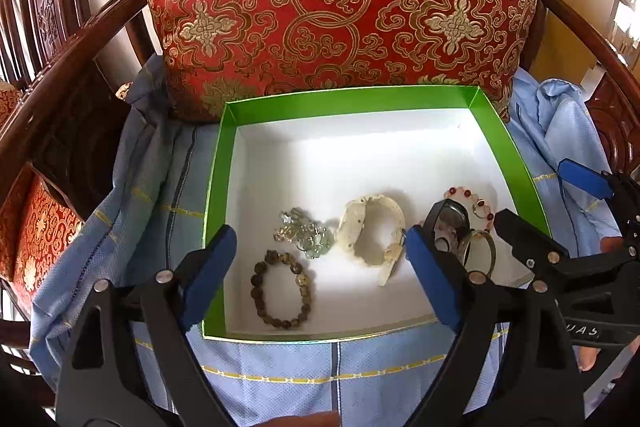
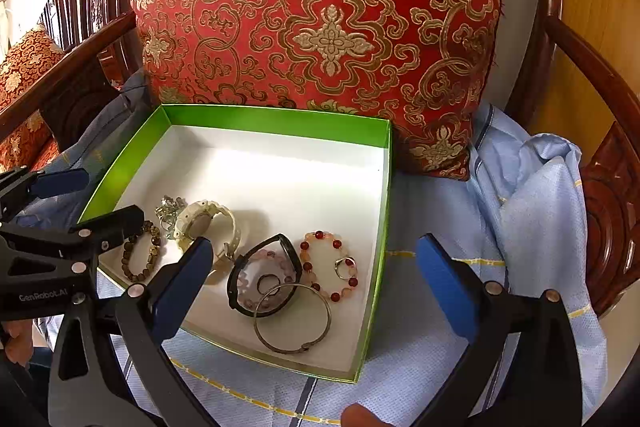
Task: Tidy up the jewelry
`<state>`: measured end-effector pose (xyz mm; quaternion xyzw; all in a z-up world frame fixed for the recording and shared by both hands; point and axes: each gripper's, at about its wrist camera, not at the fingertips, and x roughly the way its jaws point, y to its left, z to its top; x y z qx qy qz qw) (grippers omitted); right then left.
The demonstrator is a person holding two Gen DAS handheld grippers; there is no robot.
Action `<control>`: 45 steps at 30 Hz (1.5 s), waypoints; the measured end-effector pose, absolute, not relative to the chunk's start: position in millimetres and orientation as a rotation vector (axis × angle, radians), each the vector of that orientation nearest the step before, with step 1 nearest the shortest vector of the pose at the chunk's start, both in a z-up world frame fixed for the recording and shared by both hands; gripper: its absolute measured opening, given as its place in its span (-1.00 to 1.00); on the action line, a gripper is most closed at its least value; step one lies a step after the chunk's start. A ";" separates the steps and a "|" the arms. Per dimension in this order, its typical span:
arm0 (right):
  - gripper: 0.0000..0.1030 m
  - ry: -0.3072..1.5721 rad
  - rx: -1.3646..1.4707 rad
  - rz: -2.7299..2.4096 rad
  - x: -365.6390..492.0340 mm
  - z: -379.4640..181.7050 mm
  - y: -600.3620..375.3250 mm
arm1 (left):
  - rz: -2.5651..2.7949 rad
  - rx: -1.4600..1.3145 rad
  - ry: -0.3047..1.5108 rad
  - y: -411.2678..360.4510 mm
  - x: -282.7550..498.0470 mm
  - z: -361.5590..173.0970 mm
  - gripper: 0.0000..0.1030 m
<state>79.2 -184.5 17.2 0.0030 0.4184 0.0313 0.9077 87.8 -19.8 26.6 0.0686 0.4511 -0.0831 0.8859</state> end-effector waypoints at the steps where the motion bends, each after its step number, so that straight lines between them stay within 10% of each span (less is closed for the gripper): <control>1: 0.93 0.863 0.005 0.066 78.7 17.4 -184.5 | -0.170 0.146 0.935 -19.9 87.4 26.8 0.69; 45: 0.93 0.859 0.010 0.034 78.1 17.6 -189.4 | -0.143 0.086 0.950 -14.7 86.1 30.0 0.91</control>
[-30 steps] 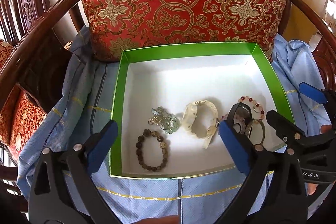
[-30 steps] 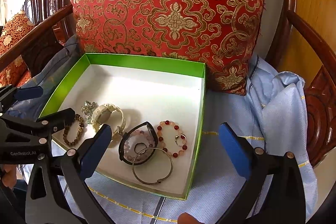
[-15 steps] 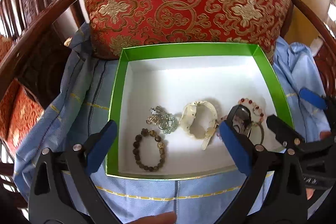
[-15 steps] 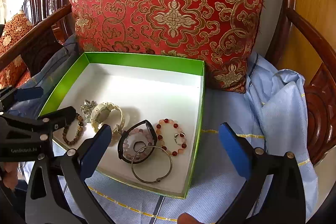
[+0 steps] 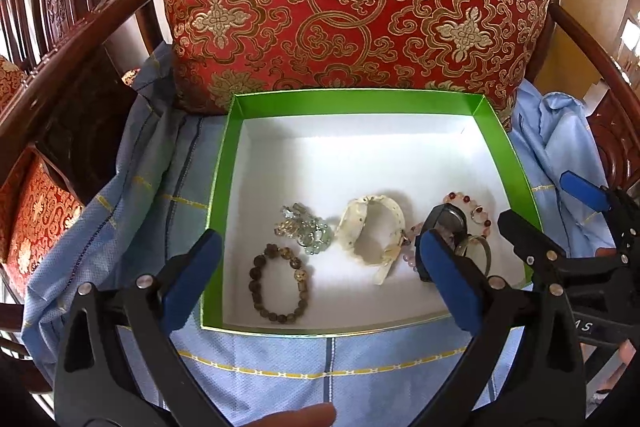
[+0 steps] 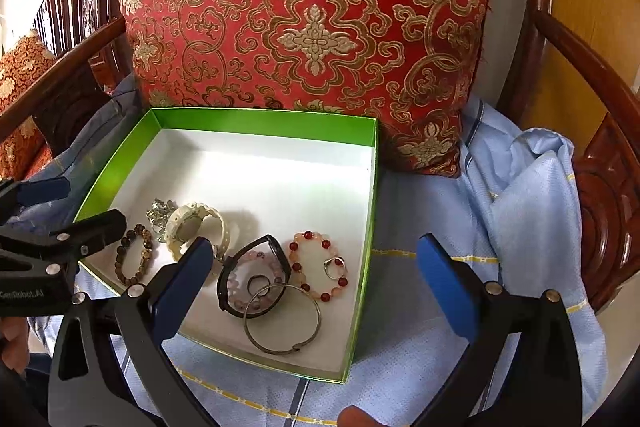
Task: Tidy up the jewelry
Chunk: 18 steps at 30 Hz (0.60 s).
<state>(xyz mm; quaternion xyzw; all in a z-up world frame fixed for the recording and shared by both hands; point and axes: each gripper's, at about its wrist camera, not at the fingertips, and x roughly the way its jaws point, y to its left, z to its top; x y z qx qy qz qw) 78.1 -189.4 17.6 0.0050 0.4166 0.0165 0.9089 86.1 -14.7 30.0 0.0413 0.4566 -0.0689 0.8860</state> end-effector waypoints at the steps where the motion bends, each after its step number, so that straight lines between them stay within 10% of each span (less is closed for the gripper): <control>1: 0.93 0.859 0.007 0.035 78.5 17.4 -188.5 | -0.145 0.086 0.949 -14.1 85.8 30.1 0.91; 18: 0.93 0.877 -0.004 0.024 78.5 13.9 -190.9 | -0.153 0.098 0.961 -17.9 85.5 25.3 0.91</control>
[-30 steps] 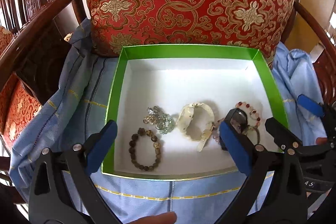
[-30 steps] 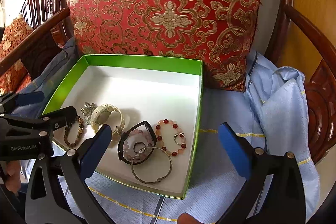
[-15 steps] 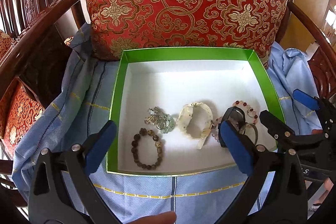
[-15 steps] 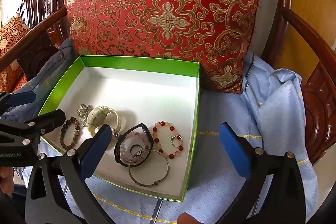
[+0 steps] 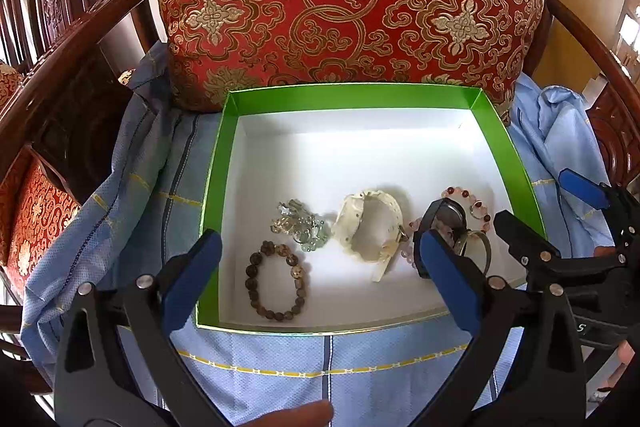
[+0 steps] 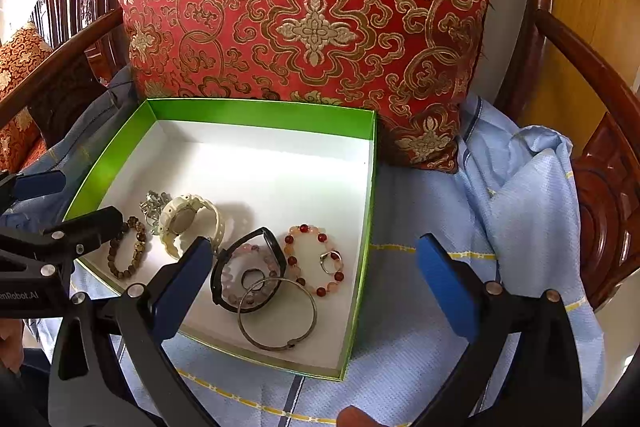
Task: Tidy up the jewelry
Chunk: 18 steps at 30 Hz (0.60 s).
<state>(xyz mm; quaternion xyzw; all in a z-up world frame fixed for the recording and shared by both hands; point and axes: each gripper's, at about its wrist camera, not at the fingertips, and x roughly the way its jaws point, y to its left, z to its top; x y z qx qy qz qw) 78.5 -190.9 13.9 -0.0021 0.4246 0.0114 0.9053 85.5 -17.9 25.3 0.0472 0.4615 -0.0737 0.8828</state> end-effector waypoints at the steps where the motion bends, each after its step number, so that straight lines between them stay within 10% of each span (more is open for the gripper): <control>1: 0.93 0.878 -0.005 0.023 78.2 13.7 -190.8 | -0.153 0.100 0.961 -18.4 85.4 25.1 0.91; 18: 0.93 0.884 -0.014 0.022 80.1 12.9 -189.3 | -0.151 0.102 0.962 -16.7 85.1 24.7 0.91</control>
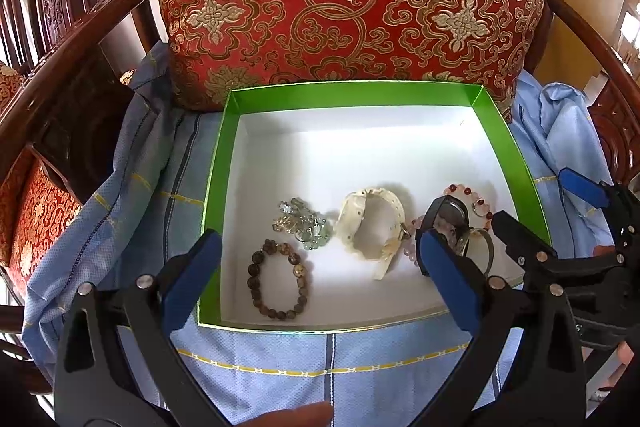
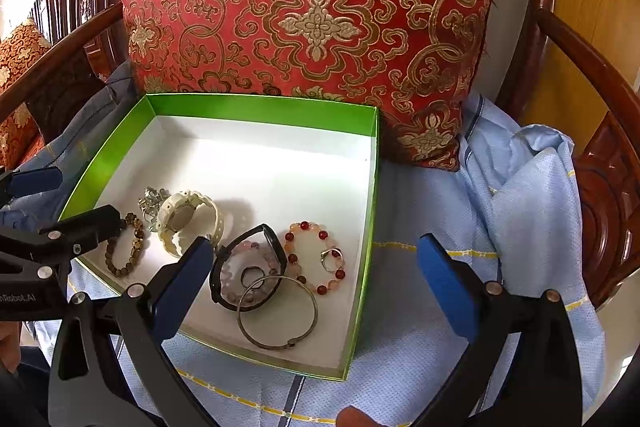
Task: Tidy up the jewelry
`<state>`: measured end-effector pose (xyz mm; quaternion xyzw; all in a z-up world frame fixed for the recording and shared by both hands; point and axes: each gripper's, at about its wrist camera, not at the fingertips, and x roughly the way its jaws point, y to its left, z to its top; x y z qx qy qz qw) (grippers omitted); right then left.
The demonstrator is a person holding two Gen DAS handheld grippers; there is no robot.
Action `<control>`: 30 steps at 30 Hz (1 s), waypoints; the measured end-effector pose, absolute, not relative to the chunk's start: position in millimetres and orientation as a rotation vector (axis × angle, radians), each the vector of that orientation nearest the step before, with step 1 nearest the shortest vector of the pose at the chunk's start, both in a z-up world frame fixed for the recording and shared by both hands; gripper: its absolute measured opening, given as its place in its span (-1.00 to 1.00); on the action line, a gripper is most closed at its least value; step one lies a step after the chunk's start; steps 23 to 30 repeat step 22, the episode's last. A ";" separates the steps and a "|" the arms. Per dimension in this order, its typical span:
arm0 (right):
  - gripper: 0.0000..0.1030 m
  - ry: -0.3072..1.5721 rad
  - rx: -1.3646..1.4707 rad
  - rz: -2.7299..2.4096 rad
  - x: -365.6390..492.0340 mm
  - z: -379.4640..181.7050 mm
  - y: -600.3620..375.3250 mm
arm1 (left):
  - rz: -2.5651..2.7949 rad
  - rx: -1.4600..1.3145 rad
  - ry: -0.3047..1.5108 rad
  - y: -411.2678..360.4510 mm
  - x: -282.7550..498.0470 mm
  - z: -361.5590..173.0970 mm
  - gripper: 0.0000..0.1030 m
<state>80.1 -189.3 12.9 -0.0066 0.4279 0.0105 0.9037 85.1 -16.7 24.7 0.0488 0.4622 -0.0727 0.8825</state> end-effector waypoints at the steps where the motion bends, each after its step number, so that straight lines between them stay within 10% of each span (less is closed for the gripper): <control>1: 0.93 0.885 -0.016 0.022 80.1 12.5 -188.5 | -0.151 0.095 0.961 -15.8 85.3 25.2 0.91; 30: 0.93 0.898 -0.049 -0.006 74.8 12.5 -188.8 | -0.143 0.138 0.893 -18.7 75.8 34.0 0.91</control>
